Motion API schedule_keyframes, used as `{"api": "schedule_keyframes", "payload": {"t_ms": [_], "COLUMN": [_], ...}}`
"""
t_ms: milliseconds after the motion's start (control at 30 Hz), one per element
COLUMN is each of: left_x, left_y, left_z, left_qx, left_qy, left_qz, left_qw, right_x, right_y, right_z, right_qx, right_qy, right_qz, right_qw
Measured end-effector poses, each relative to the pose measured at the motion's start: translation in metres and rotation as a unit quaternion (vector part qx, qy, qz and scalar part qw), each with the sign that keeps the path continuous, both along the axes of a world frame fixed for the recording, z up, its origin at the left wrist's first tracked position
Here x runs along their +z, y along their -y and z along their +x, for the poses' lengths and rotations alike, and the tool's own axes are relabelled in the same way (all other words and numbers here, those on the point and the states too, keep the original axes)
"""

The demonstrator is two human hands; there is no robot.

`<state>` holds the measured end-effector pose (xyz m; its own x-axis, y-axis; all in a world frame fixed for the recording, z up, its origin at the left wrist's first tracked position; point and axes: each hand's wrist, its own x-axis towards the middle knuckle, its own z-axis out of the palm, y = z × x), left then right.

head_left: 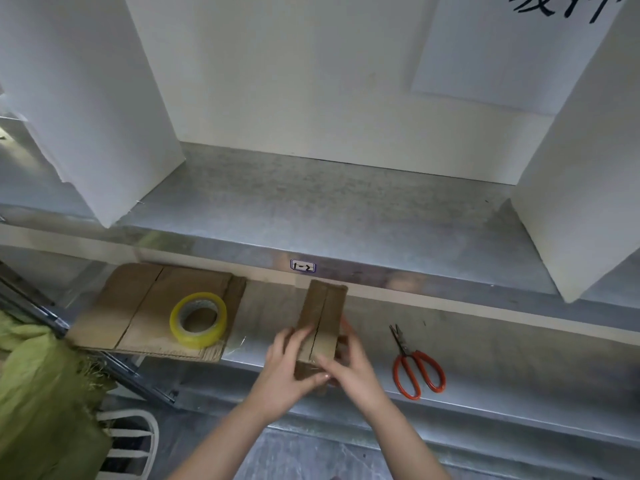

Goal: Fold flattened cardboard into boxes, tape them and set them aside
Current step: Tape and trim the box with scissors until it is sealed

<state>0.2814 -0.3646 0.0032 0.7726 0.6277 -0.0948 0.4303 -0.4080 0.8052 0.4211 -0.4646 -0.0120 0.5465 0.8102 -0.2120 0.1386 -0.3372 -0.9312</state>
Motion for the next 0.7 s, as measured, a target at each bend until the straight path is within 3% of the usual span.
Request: {"api": "schedule_keyframes", "payload": {"t_ms": [133, 200, 367, 500, 633, 700], "left_x": [0.000, 0.002, 0.002, 0.006, 0.013, 0.013], "left_y": [-0.007, -0.014, -0.022, -0.026, -0.034, -0.044], "left_z": [-0.011, -0.010, 0.013, 0.021, 0.001, -0.020], "left_qx": [-0.033, -0.016, -0.014, -0.019, -0.060, -0.060], "left_qy": [0.047, 0.056, 0.044, 0.027, -0.021, -0.039], "left_qz": [-0.078, -0.060, 0.004, -0.005, 0.101, 0.219], "left_qw": [0.995, 0.996, 0.999, 0.999, 0.993, 0.973], "right_x": [0.004, 0.009, 0.009, 0.013, 0.030, 0.043], "right_y": [0.012, 0.013, -0.002, -0.002, 0.012, 0.016], "right_z": [0.001, 0.007, 0.017, 0.015, 0.010, 0.003], "right_qx": [0.062, 0.076, 0.053, 0.049, 0.001, -0.007], "right_qy": [0.040, 0.035, 0.137, 0.163, 0.329, 0.390], "right_qz": [0.021, 0.029, -0.036, -0.050, -0.037, 0.008], "right_qw": [0.997, 0.996, 0.988, 0.984, 0.944, 0.921]}}
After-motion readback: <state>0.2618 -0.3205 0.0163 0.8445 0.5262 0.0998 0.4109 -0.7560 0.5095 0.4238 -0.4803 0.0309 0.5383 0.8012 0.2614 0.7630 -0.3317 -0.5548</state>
